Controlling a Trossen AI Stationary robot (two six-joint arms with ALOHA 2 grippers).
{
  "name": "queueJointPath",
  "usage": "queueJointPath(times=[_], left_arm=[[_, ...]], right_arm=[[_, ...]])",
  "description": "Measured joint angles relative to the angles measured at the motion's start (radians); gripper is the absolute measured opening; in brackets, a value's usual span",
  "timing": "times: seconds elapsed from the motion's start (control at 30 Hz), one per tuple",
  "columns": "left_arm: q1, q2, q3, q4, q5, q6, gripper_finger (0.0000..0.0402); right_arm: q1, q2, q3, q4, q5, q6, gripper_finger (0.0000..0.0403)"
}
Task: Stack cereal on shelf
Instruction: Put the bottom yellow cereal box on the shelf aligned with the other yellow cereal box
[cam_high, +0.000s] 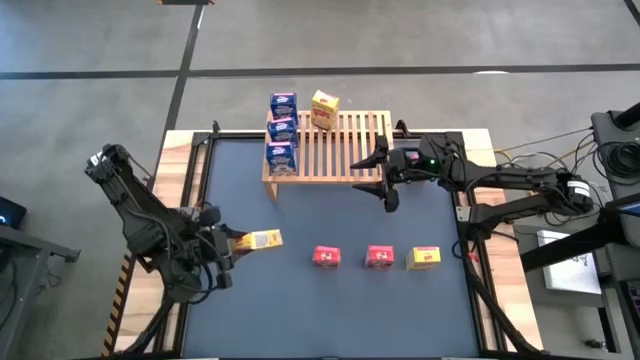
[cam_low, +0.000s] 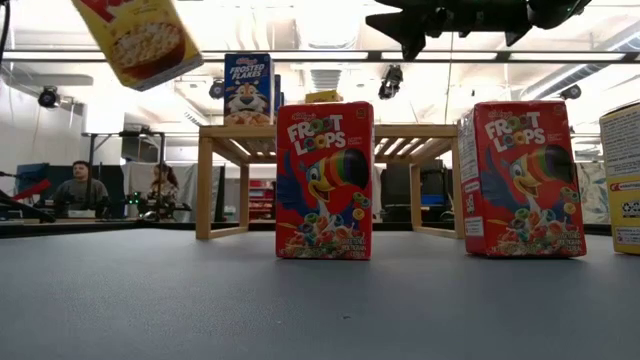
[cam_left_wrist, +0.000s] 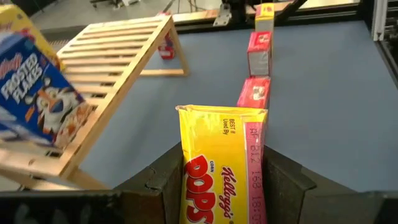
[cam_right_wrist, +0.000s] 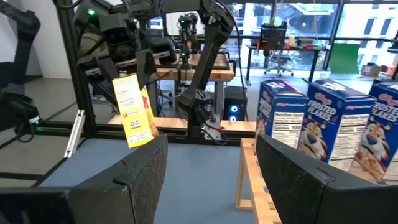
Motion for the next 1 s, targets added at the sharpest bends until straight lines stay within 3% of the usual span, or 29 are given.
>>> queueJointPath(times=[0.53,1.0], left_arm=[[0.121,-0.004,0.0,0.167,0.085,0.202,0.0147],[0.19,0.002,0.0,0.234,0.112,0.302,0.0147]], right_arm=[[0.083,0.0,0.0,0.029,-0.001,-0.019,0.0256],[0.141,0.028,0.002,0.064,0.054,-0.008,0.0309]])
